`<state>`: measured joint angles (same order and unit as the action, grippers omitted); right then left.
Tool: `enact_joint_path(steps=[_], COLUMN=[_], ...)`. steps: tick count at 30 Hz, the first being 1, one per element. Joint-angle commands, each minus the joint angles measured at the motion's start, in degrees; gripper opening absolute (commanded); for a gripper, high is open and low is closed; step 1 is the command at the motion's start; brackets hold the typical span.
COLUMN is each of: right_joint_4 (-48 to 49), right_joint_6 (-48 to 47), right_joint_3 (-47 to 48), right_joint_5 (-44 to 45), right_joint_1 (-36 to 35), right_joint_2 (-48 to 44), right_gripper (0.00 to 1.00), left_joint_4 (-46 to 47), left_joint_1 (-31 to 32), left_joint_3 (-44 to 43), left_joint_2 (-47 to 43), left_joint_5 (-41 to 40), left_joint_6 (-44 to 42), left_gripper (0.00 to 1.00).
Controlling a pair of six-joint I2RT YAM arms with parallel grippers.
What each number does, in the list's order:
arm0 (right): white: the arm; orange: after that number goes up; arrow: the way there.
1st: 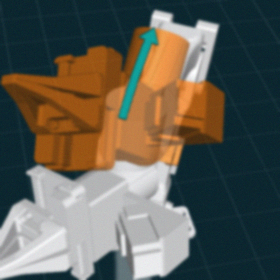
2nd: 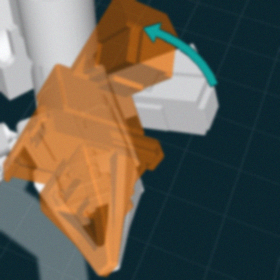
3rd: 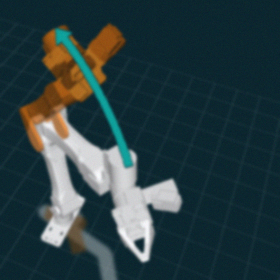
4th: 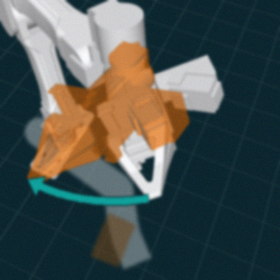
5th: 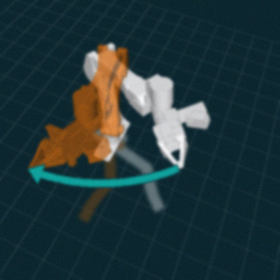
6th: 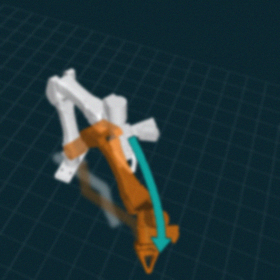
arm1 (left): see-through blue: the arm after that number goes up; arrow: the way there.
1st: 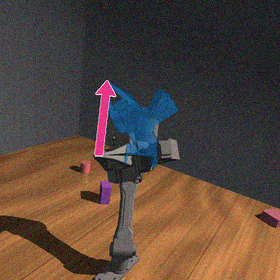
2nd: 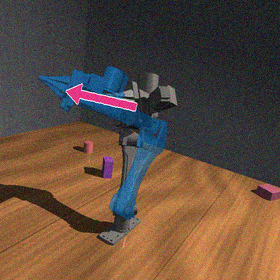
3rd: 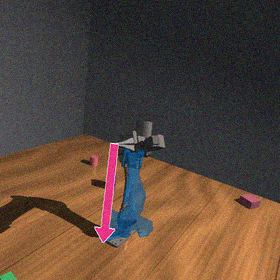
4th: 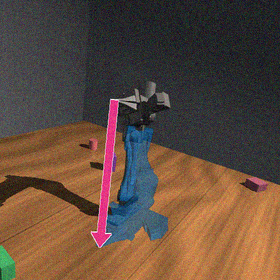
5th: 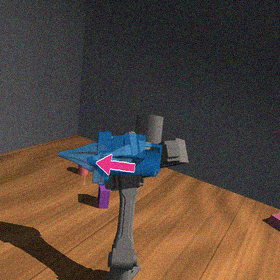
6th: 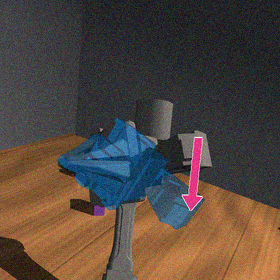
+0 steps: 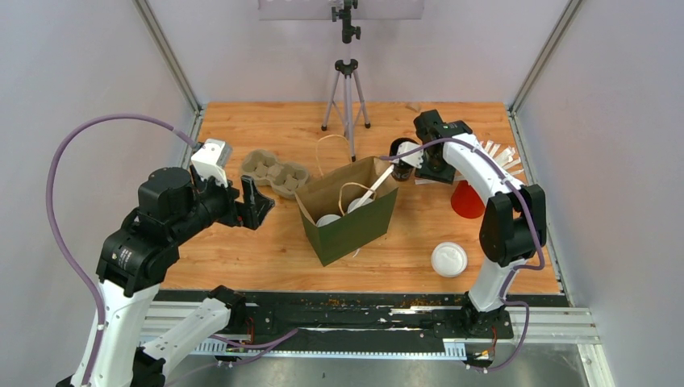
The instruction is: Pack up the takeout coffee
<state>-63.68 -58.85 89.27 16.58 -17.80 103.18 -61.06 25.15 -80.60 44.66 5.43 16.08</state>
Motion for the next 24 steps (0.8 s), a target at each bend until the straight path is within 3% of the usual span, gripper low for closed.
enact_joint_path(steps=[1,8,12,18,21,24], right_joint_4=[-0.07,0.84,1.68,1.36,0.91,0.21], right_joint_6=[-1.97,-2.18,-2.16,-2.03,-2.00,-1.73], right_joint_3=[-1.56,-3.45,-3.14,-0.10,0.70,1.13], right_joint_5=[0.81,2.39,3.89,2.17,1.81,1.76], right_joint_1=[-0.04,0.13,0.22,0.31,0.17,0.01], right_joint_2=[-1.86,-3.08,-3.69,-5.40,-6.06,-6.77], right_gripper=[0.39,0.40,0.24,0.12,0.01,0.00], left_joint_4=[1.56,1.58,1.56,2.08,2.17,2.17], left_joint_1=[0.34,0.34,0.34,0.34,0.34,0.34], left_joint_3=[-0.91,-0.70,-0.54,-0.40,-0.66,-0.94], left_joint_2=[-0.32,-0.70,-1.04,-1.20,-1.06,-1.08], left_joint_5=[-0.99,-1.26,-1.41,-0.94,-0.62,-0.42], left_joint_6=[-1.62,-1.83,-1.93,-1.50,-1.49,-1.53], left_gripper=[1.00,1.00,1.00,1.00,1.00,1.00])
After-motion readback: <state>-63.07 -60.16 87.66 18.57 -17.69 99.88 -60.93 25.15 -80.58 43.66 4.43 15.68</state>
